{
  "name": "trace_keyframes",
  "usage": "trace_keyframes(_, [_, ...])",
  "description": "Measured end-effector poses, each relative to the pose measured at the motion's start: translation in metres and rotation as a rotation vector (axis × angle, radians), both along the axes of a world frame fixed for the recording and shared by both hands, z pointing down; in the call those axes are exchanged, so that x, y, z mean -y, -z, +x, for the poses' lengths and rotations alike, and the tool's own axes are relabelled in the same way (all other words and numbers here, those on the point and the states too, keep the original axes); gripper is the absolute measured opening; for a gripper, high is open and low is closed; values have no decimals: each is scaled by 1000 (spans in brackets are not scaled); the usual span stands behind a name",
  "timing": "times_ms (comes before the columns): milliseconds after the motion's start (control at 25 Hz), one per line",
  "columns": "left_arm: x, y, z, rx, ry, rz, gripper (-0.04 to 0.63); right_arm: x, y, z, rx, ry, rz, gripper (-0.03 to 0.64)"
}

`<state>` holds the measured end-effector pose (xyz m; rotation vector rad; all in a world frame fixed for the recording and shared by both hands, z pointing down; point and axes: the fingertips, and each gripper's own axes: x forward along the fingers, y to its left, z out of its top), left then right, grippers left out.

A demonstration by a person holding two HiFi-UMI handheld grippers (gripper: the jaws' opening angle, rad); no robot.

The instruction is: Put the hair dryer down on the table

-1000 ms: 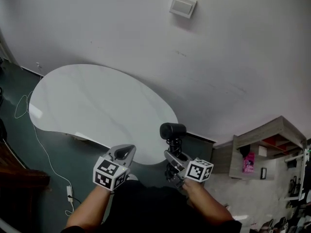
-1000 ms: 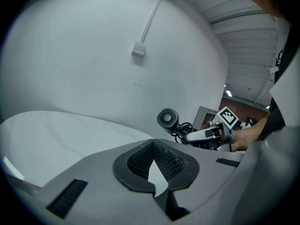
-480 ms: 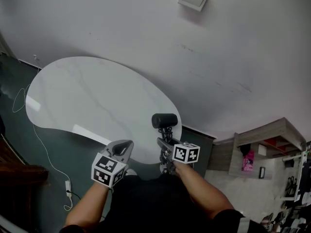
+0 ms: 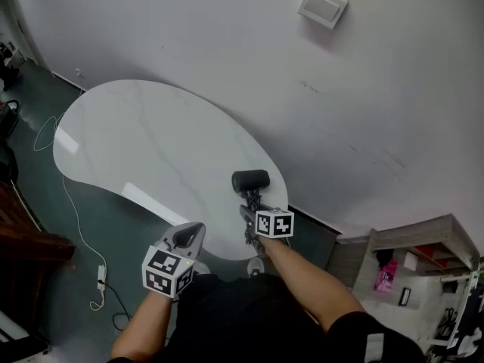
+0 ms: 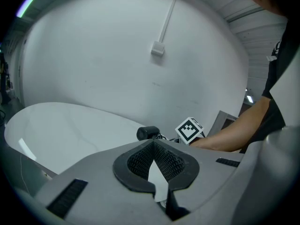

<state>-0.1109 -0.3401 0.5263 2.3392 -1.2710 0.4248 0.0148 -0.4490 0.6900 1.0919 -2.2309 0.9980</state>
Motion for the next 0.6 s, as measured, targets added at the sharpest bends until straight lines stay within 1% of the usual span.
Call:
trace_keyframes(200, [-11, -3, -3, 6, 69, -14, 11, 3, -10, -6, -89, 74, 9, 202])
trace_keyframes(360, [-16, -4, -8, 5, 121, -24, 11, 4, -19, -13, -118, 114, -4, 202])
trace_keyframes(440, [-16, -3, -8, 2, 133, -24, 11, 6, -23, -13, -137, 118, -1, 202])
trace_keyframes(600, [-18, -5, -5, 8, 130, -30, 11, 5, -29, -13, -169, 141, 12, 204])
